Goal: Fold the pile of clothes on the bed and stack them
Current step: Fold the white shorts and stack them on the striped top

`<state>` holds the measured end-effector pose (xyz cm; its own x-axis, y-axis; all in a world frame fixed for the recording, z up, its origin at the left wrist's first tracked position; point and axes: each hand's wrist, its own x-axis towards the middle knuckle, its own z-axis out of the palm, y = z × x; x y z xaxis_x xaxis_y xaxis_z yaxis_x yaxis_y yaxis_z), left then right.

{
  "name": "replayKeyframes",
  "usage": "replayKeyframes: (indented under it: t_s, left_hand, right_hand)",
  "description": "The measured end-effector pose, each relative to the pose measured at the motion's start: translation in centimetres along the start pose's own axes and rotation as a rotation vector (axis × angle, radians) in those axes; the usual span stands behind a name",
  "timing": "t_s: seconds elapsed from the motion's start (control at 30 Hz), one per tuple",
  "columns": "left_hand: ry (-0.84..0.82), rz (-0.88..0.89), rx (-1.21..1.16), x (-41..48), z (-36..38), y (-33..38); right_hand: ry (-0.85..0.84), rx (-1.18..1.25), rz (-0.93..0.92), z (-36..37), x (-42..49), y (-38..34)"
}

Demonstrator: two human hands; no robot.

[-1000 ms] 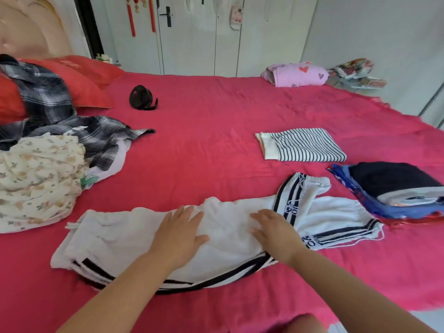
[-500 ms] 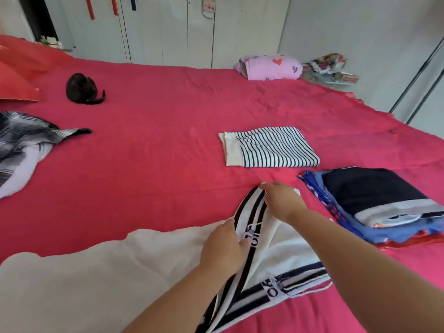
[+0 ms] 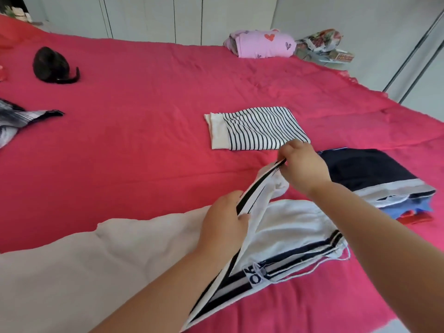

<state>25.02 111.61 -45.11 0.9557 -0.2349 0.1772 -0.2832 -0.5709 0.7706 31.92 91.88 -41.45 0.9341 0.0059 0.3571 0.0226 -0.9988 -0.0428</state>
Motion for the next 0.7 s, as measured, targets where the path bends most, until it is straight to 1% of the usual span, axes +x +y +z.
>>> replayKeyframes:
  t_s: [0.07, 0.13, 0.23, 0.3, 0.33, 0.37, 0.4, 0.47, 0.5, 0.53, 0.6, 0.63, 0.7]
  left_hand:
    - [-0.043, 0.144, 0.070, -1.6, 0.6, 1.3]
    - [-0.107, 0.246, 0.155, -3.6, 1.6, 2.0]
    - [-0.301, 0.356, 0.330, -6.8, 3.3, 2.4]
    - [-0.436, 0.402, 0.449, -8.5, 3.9, 2.6]
    - [-0.468, 0.419, 0.497, -9.1, 4.0, 2.6]
    - [-0.466, 0.432, 0.520, -9.4, 3.9, 2.6]
    - [-0.432, 0.435, 0.511, -9.5, 3.7, 2.6]
    - [-0.326, 0.415, 0.430, -9.3, 3.0, 2.6]
    - [-0.279, 0.391, 0.384, -9.0, 2.6, 2.5]
    - [-0.236, 0.363, 0.355, -8.6, 2.1, 2.5]
    - [-0.185, 0.316, 0.401, -7.7, 1.3, 2.0]
    - [-0.198, 0.289, 0.465, -7.3, 1.1, 1.6]
    - [-0.317, 0.200, 0.612, -7.2, 1.1, 0.4]
  right_hand:
    - [0.094, 0.040, 0.034, -2.1, -3.0, 1.8]
    - [0.092, 0.039, 0.065, -3.6, -6.6, 3.4]
    - [-0.044, 0.046, 0.141, -4.3, -12.5, 5.4]
    - [-0.205, 0.036, 0.138, -3.9, -15.9, 6.2]
    - [-0.253, 0.052, 0.154, -3.5, -17.2, 6.7]
    - [-0.240, 0.112, 0.212, -3.2, -18.2, 7.0]
    - [-0.177, 0.214, 0.307, -3.0, -18.7, 7.3]
    - [-0.055, 0.379, 0.541, -3.0, -18.5, 7.5]
    - [-0.063, 0.427, 0.619, -3.0, -18.0, 7.6]
    - [-0.108, 0.461, 0.663, -2.9, -17.5, 7.6]
    - [-0.200, 0.506, 0.737, -2.5, -16.3, 7.5]
    - [-0.226, 0.505, 0.764, -2.4, -15.7, 7.3]
    - [-0.289, 0.462, 0.757, -2.1, -14.6, 6.7]
